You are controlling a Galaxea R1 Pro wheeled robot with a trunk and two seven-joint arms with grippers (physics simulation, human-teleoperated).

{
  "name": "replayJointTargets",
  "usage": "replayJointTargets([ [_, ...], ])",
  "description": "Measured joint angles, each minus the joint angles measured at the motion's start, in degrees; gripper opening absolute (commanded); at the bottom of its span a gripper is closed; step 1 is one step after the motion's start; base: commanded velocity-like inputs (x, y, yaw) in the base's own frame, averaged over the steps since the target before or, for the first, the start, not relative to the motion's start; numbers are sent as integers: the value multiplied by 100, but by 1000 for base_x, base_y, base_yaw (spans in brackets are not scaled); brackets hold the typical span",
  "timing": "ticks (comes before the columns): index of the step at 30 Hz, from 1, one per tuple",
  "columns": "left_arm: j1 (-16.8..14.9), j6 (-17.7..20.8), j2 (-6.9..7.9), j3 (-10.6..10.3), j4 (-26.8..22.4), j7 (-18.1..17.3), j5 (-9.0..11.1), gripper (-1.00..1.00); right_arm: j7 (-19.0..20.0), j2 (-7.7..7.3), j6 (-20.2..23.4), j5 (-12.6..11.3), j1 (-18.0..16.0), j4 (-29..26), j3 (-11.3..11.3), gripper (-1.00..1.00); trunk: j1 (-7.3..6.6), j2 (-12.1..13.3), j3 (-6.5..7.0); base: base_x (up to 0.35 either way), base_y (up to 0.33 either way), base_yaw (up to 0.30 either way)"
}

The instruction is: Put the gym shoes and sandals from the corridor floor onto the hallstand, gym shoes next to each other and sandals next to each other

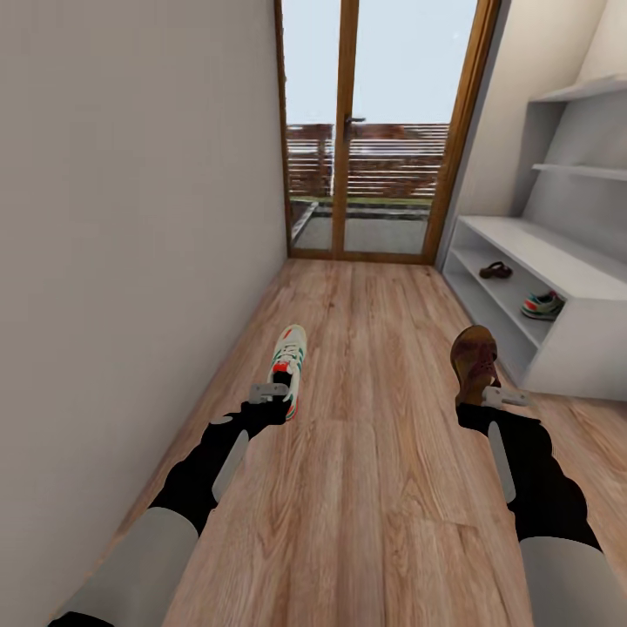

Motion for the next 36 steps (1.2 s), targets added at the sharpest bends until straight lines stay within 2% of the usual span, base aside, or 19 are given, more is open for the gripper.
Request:
replayJointTargets([
  [13, 0, 0, -1, 0, 0, 0, -1, -100, 1, 0, 0, 0, 0, -7, 8, -100, 0, 0, 0, 348, 0, -82],
  [36, 0, 0, -1, 0, 9, 0, 0, -100, -1, -1, -9, 3, 0, 4, -1, -100, 0, 0, 0, 348, 0, -3],
])
